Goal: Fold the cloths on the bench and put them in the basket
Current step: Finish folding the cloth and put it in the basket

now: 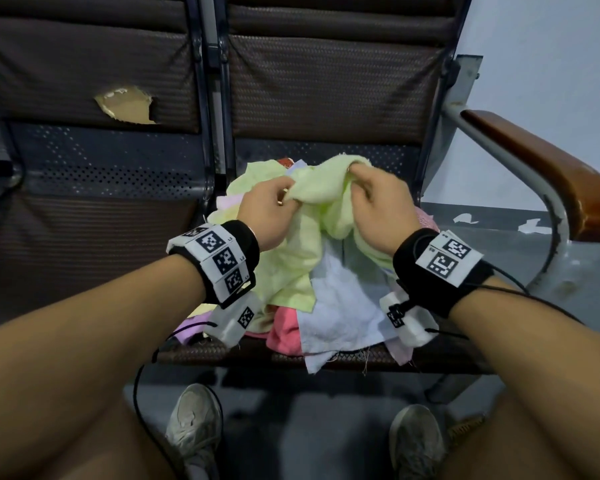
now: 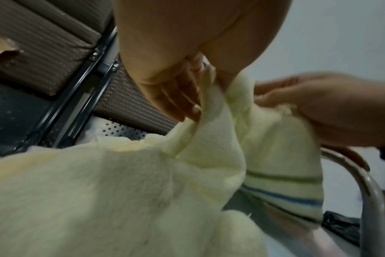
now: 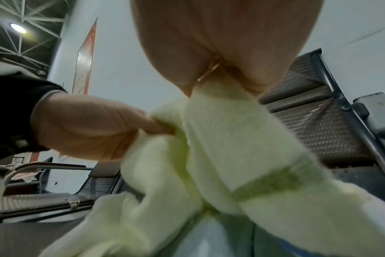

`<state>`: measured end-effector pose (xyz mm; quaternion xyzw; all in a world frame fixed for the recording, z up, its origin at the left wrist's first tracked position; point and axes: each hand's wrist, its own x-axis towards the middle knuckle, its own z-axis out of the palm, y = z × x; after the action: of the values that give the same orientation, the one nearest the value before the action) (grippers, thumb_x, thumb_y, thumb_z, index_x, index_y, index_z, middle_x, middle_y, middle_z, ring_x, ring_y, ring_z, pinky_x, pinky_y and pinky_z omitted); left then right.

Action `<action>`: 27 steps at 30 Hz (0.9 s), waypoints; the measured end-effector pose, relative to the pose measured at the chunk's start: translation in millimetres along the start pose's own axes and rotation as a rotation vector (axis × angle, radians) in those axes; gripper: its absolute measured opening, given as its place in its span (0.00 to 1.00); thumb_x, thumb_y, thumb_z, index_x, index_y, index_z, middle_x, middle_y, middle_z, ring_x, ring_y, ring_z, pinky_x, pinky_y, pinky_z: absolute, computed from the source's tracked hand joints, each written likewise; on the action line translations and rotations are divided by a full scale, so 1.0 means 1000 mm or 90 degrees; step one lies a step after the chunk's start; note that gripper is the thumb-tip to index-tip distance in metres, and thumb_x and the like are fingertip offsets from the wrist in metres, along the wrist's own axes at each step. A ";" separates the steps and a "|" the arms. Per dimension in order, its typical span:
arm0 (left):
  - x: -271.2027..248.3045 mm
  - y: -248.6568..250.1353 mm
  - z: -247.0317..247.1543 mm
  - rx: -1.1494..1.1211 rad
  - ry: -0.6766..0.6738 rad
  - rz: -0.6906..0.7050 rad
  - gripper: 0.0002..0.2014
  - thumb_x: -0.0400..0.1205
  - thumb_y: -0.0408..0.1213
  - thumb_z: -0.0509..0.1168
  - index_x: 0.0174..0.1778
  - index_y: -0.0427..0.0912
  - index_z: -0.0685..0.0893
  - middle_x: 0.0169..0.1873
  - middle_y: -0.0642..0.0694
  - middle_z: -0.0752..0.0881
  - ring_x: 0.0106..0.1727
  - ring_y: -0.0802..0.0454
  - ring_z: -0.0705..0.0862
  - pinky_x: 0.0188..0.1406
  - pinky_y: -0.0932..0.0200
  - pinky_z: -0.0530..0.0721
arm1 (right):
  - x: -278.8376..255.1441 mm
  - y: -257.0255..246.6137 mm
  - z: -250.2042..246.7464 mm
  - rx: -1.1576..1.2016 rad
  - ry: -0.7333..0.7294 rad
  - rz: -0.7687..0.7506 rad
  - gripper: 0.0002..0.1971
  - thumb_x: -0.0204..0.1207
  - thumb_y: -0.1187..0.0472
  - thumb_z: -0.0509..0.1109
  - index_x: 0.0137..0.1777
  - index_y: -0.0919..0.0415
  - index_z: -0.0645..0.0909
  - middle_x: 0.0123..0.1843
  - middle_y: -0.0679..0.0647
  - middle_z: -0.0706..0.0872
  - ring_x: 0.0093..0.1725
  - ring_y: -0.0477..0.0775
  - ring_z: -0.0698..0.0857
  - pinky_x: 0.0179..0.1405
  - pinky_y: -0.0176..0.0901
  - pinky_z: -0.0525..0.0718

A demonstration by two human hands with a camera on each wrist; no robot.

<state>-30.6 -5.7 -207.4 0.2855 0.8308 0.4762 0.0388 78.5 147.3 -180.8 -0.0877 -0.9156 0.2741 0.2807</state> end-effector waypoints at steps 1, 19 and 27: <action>0.002 -0.003 -0.001 0.025 0.018 -0.007 0.07 0.83 0.34 0.63 0.46 0.46 0.86 0.39 0.49 0.87 0.42 0.49 0.83 0.40 0.58 0.75 | 0.002 0.000 -0.002 0.025 0.018 0.002 0.17 0.81 0.70 0.57 0.61 0.63 0.85 0.50 0.59 0.90 0.51 0.60 0.86 0.57 0.53 0.82; 0.012 -0.012 0.002 0.089 0.125 -0.010 0.13 0.89 0.42 0.56 0.46 0.41 0.81 0.39 0.50 0.80 0.39 0.51 0.76 0.37 0.62 0.64 | 0.002 0.007 0.002 0.044 -0.151 -0.032 0.25 0.82 0.72 0.55 0.63 0.48 0.89 0.65 0.47 0.89 0.67 0.47 0.83 0.73 0.46 0.77; 0.009 0.013 0.004 -0.104 -0.014 -0.087 0.16 0.75 0.50 0.72 0.46 0.39 0.87 0.42 0.47 0.90 0.46 0.46 0.88 0.48 0.49 0.86 | 0.002 0.019 0.004 -0.078 -0.203 0.071 0.24 0.83 0.70 0.56 0.74 0.55 0.82 0.74 0.50 0.83 0.76 0.53 0.78 0.78 0.42 0.72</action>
<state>-30.6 6.8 -197.0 0.2294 0.8062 0.5354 0.1038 74.9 161.5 -193.5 -0.1107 -0.9572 0.2436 0.1106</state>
